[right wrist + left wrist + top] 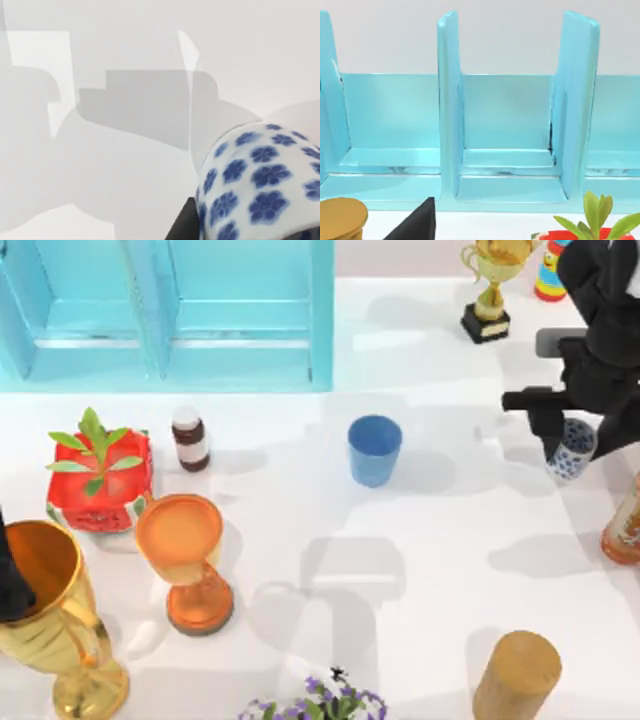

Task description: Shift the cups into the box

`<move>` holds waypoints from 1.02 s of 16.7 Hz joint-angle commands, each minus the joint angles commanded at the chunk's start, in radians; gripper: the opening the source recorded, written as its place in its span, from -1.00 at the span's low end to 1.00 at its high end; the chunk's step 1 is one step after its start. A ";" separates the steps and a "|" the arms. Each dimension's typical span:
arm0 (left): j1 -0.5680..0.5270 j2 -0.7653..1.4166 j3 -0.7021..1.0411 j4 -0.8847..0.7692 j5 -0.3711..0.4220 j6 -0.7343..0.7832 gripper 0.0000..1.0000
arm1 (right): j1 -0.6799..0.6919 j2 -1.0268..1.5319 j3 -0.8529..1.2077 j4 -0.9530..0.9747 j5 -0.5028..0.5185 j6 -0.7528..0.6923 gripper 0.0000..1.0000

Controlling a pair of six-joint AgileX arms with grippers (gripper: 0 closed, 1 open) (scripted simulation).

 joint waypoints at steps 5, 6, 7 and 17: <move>0.000 0.000 0.000 0.000 0.000 0.000 1.00 | 0.015 0.004 0.010 -0.010 0.002 0.007 -1.00; 0.000 0.000 0.000 0.000 0.000 0.000 1.00 | 0.030 0.005 0.020 -0.024 0.005 0.013 -1.00; 0.000 0.000 0.000 0.000 0.000 0.000 1.00 | 0.044 0.002 0.033 -0.041 0.008 0.017 -1.00; 0.000 0.000 0.000 0.000 0.000 0.000 1.00 | -0.170 -0.042 0.284 -0.326 0.002 -0.182 -1.00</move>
